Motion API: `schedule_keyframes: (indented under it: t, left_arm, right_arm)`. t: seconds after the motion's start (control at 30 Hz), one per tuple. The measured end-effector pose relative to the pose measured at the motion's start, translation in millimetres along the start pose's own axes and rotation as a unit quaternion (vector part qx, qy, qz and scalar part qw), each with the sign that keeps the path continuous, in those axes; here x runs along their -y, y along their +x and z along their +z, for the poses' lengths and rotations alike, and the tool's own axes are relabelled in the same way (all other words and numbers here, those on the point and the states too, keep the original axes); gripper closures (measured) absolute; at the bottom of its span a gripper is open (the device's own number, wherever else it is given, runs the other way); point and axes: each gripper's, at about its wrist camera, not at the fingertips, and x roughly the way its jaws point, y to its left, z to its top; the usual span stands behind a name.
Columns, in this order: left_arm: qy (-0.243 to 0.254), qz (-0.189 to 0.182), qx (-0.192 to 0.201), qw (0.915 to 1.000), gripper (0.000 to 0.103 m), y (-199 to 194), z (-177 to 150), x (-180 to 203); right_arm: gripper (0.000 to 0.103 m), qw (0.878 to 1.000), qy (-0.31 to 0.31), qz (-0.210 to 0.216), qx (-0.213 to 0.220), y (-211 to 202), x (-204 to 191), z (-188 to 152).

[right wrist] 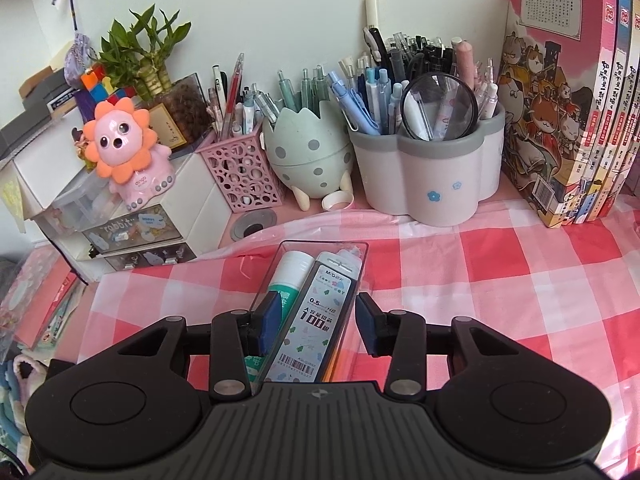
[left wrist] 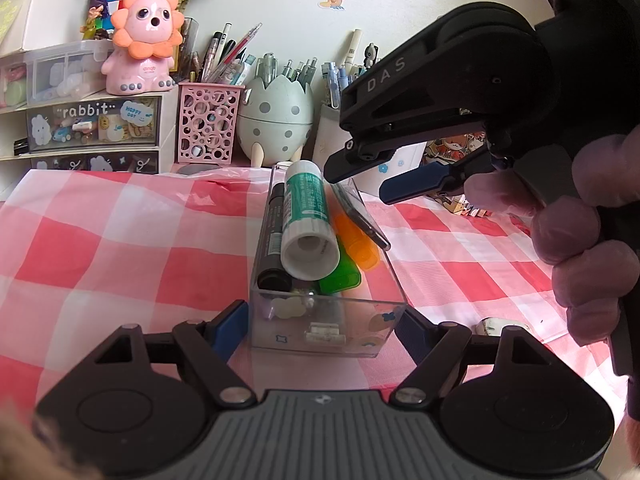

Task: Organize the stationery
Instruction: 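Carry the pencil lead case into the clear box and release it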

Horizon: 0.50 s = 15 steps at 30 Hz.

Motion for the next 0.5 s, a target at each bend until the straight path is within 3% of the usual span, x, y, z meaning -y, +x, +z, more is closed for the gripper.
schedule_keyframes:
  t: [0.5]
  left_arm:
    - [0.000, 0.000, 0.000, 1.0000, 0.051, -0.1, 0.0, -0.1]
  right_arm:
    - [0.040, 1.000, -0.001, -0.022, 0.009, -19.9, 27.8, -4.7]
